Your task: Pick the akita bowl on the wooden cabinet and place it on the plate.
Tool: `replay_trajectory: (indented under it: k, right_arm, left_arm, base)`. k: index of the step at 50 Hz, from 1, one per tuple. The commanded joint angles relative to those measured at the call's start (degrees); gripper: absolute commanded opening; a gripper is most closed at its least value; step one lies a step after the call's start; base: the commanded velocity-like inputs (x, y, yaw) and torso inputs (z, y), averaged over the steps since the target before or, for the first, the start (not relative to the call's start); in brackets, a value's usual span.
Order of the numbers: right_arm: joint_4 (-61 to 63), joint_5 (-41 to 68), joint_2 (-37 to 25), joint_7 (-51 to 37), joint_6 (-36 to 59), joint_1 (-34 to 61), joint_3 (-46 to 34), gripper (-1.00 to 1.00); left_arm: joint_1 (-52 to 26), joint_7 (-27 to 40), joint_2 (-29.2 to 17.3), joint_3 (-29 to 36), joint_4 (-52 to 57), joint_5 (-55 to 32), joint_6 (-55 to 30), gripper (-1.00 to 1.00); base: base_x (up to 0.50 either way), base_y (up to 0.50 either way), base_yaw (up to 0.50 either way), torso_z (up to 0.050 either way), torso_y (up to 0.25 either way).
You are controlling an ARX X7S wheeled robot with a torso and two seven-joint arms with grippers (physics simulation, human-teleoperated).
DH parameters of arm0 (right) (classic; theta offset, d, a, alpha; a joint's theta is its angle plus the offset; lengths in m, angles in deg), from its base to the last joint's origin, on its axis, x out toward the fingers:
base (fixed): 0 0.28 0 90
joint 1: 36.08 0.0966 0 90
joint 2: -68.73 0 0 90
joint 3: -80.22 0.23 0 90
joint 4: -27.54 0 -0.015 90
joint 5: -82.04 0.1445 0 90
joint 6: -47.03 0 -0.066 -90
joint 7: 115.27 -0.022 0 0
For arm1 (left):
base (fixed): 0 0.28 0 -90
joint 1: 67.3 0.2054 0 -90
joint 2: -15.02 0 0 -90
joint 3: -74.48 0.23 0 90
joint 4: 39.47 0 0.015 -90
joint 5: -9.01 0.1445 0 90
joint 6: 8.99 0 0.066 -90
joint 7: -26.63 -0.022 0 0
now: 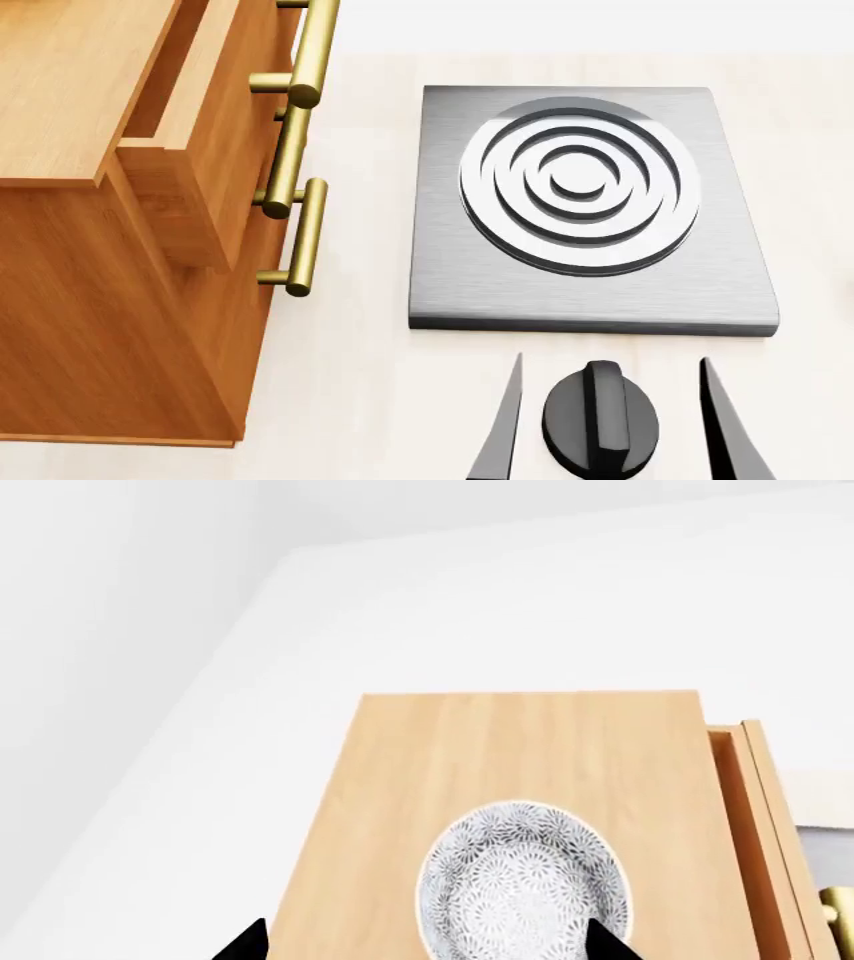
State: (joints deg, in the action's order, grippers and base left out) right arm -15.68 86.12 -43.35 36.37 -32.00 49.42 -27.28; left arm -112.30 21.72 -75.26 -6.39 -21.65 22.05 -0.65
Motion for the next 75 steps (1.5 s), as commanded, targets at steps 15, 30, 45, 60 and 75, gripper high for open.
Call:
replay_trajectory:
  k: [15,30,45,60,75]
  right_arm:
    - [-4.92,1.15,0.04,0.33,-2.69,0.25,-0.33,1.0]
    - [-5.95,1.61,-0.18,0.1,-2.94,0.31,-0.05,1.0]
    - [-10.03,2.28,0.15,0.32,-4.51,0.7,-0.3,1.0]
    - [-13.58,2.9,0.63,0.4,-5.51,1.3,-0.57,1.0]
    - [-14.2,2.96,0.55,0.28,-5.76,1.39,-0.87,1.0]
  left_arm:
    - [5.5,11.29,-1.91,2.43,-2.81,-13.32,4.55,1.0]
    - [7.61,12.84,-1.81,-0.84,-2.81,-12.99,2.3,1.0]
    - [11.56,13.09,-1.86,-0.01,-2.81,-13.11,6.28,1.0]
    - [16.05,14.36,-2.13,-2.02,-2.81,-13.17,8.55,1.0]
    - [16.62,14.05,-2.05,0.27,-2.81,-12.93,9.46,-1.0]
  base:
    - [0.0,0.0,0.0,0.0,0.0]
    - [0.0,0.0,0.0,0.0,0.0]
    - [0.0,0.0,0.0,0.0,0.0]
    - [0.0,0.0,0.0,0.0,0.0]
    - [0.0,0.0,0.0,0.0,0.0]
